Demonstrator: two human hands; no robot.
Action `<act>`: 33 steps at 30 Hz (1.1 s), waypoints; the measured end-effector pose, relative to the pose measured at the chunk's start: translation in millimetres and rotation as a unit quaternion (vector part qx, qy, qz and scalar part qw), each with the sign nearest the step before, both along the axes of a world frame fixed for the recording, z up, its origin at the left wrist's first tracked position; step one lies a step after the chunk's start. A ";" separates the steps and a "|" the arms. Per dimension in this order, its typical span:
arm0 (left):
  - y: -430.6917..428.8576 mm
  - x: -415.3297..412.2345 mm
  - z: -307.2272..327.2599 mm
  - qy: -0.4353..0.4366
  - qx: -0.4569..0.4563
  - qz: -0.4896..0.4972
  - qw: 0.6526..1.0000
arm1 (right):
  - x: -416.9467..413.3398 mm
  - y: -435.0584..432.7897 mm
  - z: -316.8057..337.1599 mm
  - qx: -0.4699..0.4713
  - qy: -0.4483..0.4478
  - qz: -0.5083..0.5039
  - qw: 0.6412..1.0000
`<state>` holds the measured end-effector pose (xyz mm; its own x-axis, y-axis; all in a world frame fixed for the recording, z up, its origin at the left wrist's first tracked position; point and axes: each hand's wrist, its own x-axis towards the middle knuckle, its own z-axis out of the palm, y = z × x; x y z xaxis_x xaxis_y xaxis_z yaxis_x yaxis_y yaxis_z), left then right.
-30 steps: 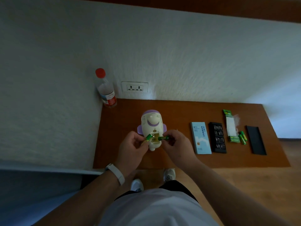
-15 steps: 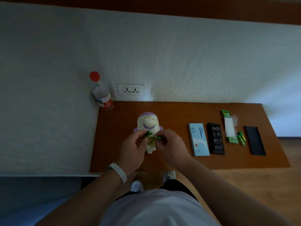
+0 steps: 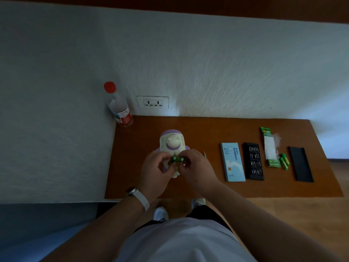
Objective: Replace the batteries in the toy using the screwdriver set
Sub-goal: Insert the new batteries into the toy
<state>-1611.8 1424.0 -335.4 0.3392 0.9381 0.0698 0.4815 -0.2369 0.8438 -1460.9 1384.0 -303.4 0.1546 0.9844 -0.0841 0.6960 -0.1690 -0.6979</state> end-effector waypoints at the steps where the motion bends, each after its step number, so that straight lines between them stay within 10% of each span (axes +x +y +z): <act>1: 0.2 0.2 0.3 -0.002 -0.003 -0.001 1.000 | -0.3 0.3 -1.2 0.000 -0.001 0.001 1.000; 33: 10.8 -7.4 -17.3 0.064 0.051 -0.065 0.995 | 0.9 1.0 -8.2 0.000 0.018 0.006 1.000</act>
